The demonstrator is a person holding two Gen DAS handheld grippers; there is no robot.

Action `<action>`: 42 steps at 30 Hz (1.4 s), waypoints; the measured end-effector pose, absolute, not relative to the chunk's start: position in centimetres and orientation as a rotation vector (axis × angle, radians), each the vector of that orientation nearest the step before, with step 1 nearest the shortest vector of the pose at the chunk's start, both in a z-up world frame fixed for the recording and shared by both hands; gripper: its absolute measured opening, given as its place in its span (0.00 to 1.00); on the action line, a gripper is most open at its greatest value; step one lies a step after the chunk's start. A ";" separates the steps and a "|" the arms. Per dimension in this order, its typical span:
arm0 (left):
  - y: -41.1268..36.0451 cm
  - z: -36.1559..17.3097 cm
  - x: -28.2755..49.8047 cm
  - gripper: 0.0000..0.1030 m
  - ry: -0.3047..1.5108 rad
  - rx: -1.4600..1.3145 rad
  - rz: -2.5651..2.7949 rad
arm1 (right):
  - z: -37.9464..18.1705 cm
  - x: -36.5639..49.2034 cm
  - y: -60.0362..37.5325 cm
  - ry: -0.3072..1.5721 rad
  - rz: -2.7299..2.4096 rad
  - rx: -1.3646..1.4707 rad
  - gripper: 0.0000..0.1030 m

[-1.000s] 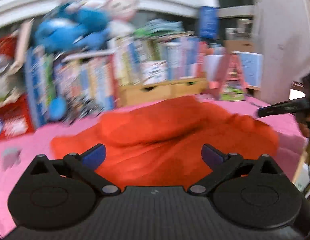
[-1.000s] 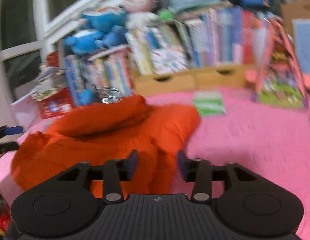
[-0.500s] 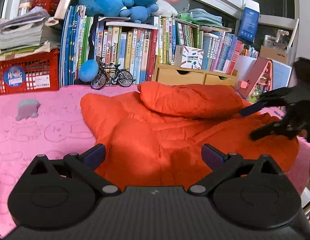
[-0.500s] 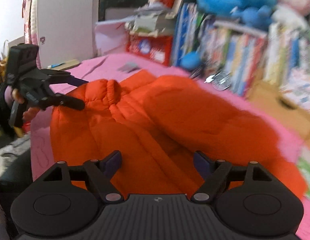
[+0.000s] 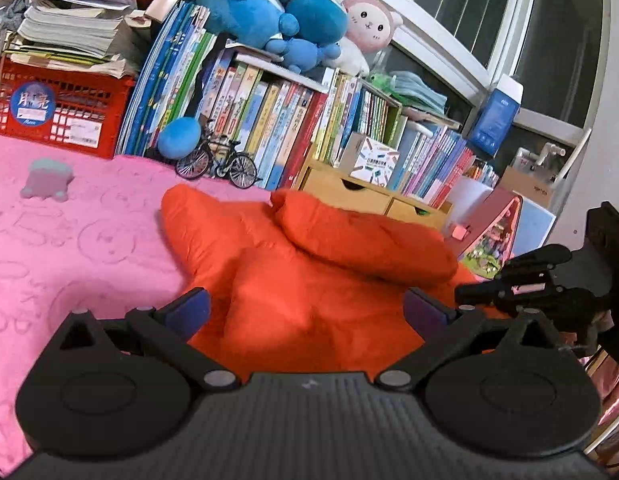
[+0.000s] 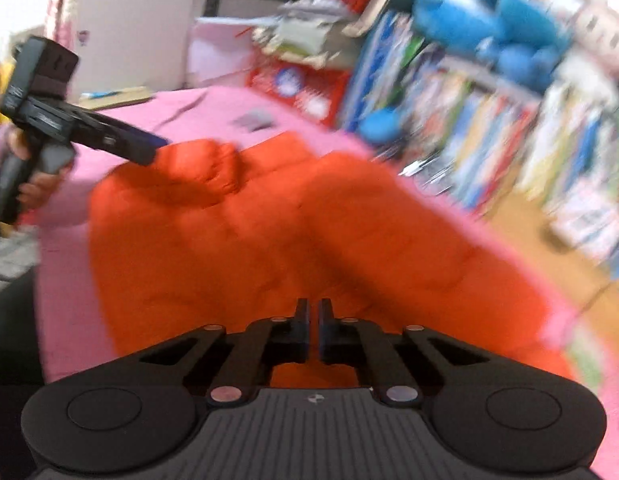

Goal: Fold clothes

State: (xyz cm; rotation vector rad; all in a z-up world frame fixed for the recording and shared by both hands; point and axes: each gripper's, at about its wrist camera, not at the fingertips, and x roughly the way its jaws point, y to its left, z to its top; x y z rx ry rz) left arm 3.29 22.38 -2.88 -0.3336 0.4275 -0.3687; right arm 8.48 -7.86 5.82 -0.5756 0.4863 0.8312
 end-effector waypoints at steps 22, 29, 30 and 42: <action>20.8 -4.5 4.8 0.29 0.493 -0.346 -0.455 | 2.4 13.3 -24.8 0.703 0.623 0.123 0.34; 21.0 -3.4 0.3 0.29 0.446 -0.437 -0.600 | 3.3 8.1 -23.8 0.622 0.739 0.101 0.17; 21.0 -3.2 -0.4 0.29 0.435 -0.448 -0.616 | 3.9 7.3 -24.0 0.603 0.753 0.110 0.17; 22.8 -0.4 -2.9 0.28 0.252 -0.566 -0.660 | 8.4 3.8 -27.3 0.406 0.763 0.256 0.16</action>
